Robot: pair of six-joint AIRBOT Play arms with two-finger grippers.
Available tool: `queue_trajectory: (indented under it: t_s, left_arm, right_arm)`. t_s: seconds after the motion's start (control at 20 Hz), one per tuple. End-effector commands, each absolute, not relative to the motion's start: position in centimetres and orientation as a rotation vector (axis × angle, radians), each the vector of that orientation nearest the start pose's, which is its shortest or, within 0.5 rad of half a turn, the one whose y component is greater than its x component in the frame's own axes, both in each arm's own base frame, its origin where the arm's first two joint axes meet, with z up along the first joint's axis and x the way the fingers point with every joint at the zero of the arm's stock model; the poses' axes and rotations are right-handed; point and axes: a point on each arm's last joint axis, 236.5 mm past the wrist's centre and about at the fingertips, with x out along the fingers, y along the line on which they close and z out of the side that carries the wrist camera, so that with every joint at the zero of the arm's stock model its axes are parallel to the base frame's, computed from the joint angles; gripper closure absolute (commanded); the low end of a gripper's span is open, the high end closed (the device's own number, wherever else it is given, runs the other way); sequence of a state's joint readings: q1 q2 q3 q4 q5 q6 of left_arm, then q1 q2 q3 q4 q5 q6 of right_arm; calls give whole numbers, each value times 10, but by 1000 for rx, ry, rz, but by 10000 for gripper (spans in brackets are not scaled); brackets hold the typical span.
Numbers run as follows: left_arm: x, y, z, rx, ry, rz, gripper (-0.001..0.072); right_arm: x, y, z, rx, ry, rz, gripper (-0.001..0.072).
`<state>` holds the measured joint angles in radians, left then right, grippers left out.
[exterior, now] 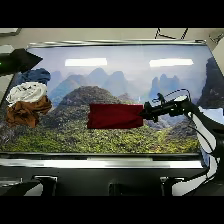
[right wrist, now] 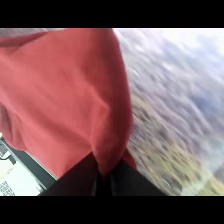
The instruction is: Fold the clothes and pants, and hang the long-sleeved shirts on hangers.
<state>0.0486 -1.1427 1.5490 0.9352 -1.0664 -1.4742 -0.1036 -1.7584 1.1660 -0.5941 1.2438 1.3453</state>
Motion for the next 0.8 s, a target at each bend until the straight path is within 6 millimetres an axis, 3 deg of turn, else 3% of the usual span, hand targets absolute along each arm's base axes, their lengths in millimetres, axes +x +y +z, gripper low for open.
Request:
queue_trajectory:
  t_s: [0.0, 0.1, 0.15, 0.2, 0.35, 0.55, 0.75]
  left_arm:
    - [432, -102, 277, -405, 602, -416, 680]
    - [432, -102, 277, -404, 602, -415, 680]
    - [432, -102, 277, -404, 603, -416, 680]
    - [432, -102, 277, -401, 602, -416, 680]
    - [432, -102, 277, -401, 602, -416, 680]
    - [432, -102, 277, -401, 602, -416, 680]
    - [432, -102, 277, -401, 602, -416, 680]
  right_arm:
    - [418, 144, -40, 919, 1449, 586, 677]
    - [436, 124, 9, 859, 1373, 641, 677]
    - [448, 104, 35, 840, 1326, 625, 677]
    - [458, 81, 56, 827, 1279, 584, 677]
    - [473, -13, 107, 794, 1151, 367, 677]
    - [452, -140, 147, 821, 1030, 39, 677]
    - [417, -228, 170, 947, 891, -197, 677]
